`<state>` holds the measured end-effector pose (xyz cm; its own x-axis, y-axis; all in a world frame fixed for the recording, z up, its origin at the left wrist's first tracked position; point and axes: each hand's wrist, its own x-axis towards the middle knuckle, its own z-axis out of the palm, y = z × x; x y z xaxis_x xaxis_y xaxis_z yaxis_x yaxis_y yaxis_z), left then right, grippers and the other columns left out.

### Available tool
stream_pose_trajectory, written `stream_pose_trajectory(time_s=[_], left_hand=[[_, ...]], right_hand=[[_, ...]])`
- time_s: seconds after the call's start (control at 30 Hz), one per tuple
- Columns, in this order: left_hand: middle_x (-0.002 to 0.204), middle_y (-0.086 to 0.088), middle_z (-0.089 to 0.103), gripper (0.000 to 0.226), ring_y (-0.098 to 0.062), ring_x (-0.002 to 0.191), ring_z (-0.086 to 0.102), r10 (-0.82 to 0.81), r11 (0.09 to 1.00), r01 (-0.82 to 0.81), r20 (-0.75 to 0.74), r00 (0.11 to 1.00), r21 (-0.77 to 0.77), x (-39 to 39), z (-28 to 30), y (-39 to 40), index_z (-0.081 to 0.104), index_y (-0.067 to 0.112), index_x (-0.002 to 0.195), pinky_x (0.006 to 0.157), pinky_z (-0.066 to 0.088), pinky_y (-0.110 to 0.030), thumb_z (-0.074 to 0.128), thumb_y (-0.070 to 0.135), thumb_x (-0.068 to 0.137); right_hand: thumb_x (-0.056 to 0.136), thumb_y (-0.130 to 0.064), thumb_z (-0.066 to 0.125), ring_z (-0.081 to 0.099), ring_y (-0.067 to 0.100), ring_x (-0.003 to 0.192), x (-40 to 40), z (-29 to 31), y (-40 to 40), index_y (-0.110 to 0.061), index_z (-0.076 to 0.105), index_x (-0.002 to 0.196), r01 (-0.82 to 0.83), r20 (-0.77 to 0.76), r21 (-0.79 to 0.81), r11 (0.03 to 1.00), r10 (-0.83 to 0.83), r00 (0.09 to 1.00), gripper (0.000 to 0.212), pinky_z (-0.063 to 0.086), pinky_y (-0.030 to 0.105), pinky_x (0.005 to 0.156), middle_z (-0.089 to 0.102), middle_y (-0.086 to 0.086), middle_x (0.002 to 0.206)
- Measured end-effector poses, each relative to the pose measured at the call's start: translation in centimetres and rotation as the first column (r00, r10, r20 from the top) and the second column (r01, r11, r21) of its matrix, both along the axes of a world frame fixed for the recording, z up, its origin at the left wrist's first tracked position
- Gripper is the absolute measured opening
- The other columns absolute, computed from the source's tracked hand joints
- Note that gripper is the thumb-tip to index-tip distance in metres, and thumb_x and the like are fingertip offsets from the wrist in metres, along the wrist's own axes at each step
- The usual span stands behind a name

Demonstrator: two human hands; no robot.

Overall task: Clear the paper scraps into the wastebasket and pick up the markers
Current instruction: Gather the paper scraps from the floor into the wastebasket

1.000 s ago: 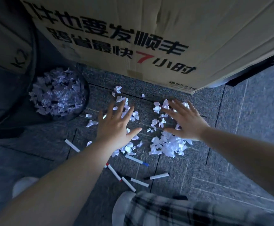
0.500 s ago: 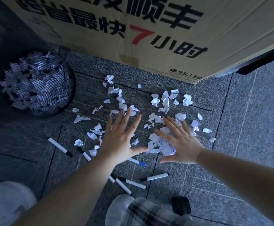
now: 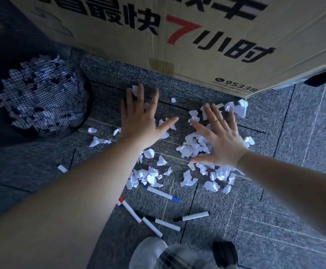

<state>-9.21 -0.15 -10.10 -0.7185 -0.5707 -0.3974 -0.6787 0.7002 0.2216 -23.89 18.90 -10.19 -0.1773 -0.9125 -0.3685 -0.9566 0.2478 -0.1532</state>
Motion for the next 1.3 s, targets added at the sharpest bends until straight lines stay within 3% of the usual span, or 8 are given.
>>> stream_pose_trajectory(time_s=[0.27, 0.43, 0.6, 0.7, 0.83, 1.0, 1.13, 1.3], left_hand=[[0.158, -0.010, 0.003, 0.096, -0.027, 0.144, 0.007, -0.334, 0.929, 0.355, -0.169, 0.927, 0.109, 3.5, 0.1, 4.4, 0.007, 0.024, 0.148, 0.116, 0.008, -0.054, 0.012, 0.084, 0.073], [0.149, -0.013, 0.035, 0.085, -0.030, 0.137, 0.032, -0.411, 0.910, 0.414, -0.179, 0.894, -0.021, 5.4, -1.1, 7.4, 0.033, 0.018, 0.141, 0.111, 0.028, -0.053, 0.042, 0.075, 0.078], [0.106, -0.010, 0.064, 0.049, -0.026, 0.087, 0.059, -0.458, 0.885, 0.420, -0.217, 0.862, -0.200, 5.3, -0.5, 7.5, 0.050, 0.014, 0.110, 0.068, 0.050, -0.035, 0.055, 0.053, 0.081], [0.078, -0.007, 0.060, 0.032, -0.020, 0.059, 0.054, -0.483, 0.874, 0.458, -0.194, 0.854, -0.163, 5.6, 0.3, 7.3, 0.049, 0.011, 0.095, 0.042, 0.042, -0.025, 0.070, 0.029, 0.077], [0.069, -0.010, 0.057, 0.028, -0.018, 0.036, 0.044, -0.514, 0.857, 0.515, -0.054, 0.856, 0.012, 6.0, 0.9, 6.6, 0.055, 0.004, 0.090, 0.029, 0.028, -0.019, 0.073, 0.006, 0.069], [0.069, -0.002, 0.042, 0.005, -0.012, 0.041, 0.030, -0.501, 0.863, 0.493, 0.057, 0.864, 0.112, 7.0, 1.2, 5.1, 0.040, 0.009, 0.102, 0.034, 0.022, -0.027, 0.039, 0.011, 0.098], [0.052, 0.008, 0.018, 0.023, -0.003, 0.037, 0.008, -0.449, 0.891, 0.451, -0.048, 0.892, 0.044, 7.1, 4.0, 2.6, 0.044, 0.010, 0.077, 0.032, 0.004, -0.019, 0.060, 0.021, 0.089], [0.044, 0.004, 0.034, 0.031, -0.009, 0.031, 0.017, -0.405, 0.914, 0.401, -0.095, 0.909, -0.060, 6.3, 9.3, -0.7, 0.049, 0.009, 0.067, 0.029, 0.007, -0.016, 0.075, 0.022, 0.076]], right_hand=[[0.068, -0.089, 0.025, 0.003, 0.030, 0.142, 1.7, -0.2, 0.1, -0.020, 0.008, 0.148, -0.164, 0.079, 0.024, 0.986, 0.161, 0.984, 0.107, -0.003, 0.051, 0.115, 0.008, 0.010, 0.154], [0.071, -0.085, 0.027, 0.039, 0.028, 0.126, 2.2, -0.6, 1.2, -0.017, 0.040, 0.133, -0.204, 0.028, -0.048, 0.978, 0.206, 0.978, 0.092, 0.020, 0.046, 0.108, 0.053, 0.006, 0.132], [0.089, -0.056, 0.040, 0.061, 0.022, 0.076, 2.6, -0.4, 1.2, -0.019, 0.051, 0.096, -0.342, -0.027, -0.229, 0.911, 0.345, 0.938, 0.039, 0.052, 0.033, 0.070, 0.066, 0.001, 0.084], [0.089, -0.018, 0.049, 0.057, 0.019, 0.054, 3.1, 0.0, 0.1, -0.015, 0.057, 0.082, -0.319, 0.022, -0.238, 0.917, 0.334, 0.942, 0.011, 0.047, 0.026, 0.050, 0.060, 0.000, 0.065], [0.076, -0.011, 0.066, 0.048, 0.017, 0.038, 2.6, 1.2, -1.3, -0.008, 0.058, 0.074, -0.352, 0.154, -0.071, 0.933, 0.359, 0.920, 0.009, 0.041, 0.021, 0.037, 0.050, -0.001, 0.050], [0.092, -0.008, 0.052, 0.055, 0.018, 0.062, 2.5, 3.8, -2.5, -0.008, 0.055, 0.100, -0.301, 0.254, 0.206, 0.931, 0.247, 0.935, 0.009, 0.048, 0.025, 0.057, 0.045, -0.005, 0.070], [0.096, -0.019, 0.043, 0.056, 0.016, 0.074, 2.3, 6.2, -4.0, -0.011, 0.052, 0.107, -0.194, 0.249, 0.172, 0.966, 0.147, 0.957, 0.016, 0.055, 0.029, 0.074, 0.053, -0.004, 0.081], [0.096, -0.021, 0.043, 0.062, 0.024, 0.091, 2.3, 9.2, -6.9, -0.010, 0.050, 0.114, -0.139, 0.242, 0.106, 0.985, 0.110, 0.964, 0.023, 0.043, 0.027, 0.068, 0.063, 0.005, 0.101]])
